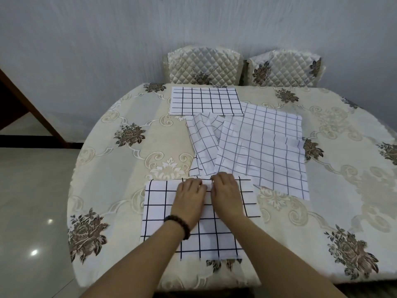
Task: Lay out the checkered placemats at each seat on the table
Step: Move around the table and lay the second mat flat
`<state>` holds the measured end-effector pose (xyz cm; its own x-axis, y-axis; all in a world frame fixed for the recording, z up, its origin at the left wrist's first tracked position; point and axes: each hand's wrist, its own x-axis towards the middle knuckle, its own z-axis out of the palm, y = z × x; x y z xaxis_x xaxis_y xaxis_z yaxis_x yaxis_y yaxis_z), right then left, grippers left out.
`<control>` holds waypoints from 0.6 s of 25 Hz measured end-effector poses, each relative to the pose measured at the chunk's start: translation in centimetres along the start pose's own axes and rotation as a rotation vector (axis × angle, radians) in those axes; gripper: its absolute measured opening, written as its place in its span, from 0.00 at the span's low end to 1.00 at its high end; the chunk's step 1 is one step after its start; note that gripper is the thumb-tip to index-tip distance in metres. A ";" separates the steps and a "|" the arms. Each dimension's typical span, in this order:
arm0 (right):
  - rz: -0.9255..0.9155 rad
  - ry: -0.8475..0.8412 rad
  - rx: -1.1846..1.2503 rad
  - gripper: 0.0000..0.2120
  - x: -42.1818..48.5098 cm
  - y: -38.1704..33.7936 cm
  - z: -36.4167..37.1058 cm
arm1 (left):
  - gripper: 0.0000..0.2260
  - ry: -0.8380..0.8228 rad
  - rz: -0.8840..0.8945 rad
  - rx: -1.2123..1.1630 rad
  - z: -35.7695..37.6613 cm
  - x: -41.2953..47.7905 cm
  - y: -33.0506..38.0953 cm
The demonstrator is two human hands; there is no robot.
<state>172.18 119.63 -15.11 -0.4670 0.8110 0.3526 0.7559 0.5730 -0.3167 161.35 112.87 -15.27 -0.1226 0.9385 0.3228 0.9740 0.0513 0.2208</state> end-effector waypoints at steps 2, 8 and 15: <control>-0.025 -0.058 0.002 0.13 0.2 -0.1 1.8 | 0.12 -0.054 0.000 0.009 1.9 0.0 -0.2; 0.017 -0.258 0.015 0.18 -1.2 1.1 4.3 | 0.19 -0.301 -0.047 0.045 3.8 -0.8 -0.9; -0.002 -0.331 -0.077 0.25 -1.4 1.1 4.2 | 0.30 -0.347 -0.175 0.073 3.5 -1.3 -1.5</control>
<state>171.72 119.60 -19.64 -0.5825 0.8116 0.0436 0.7816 0.5741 -0.2442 160.69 112.77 -19.25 -0.2281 0.9725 -0.0465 0.9567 0.2328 0.1746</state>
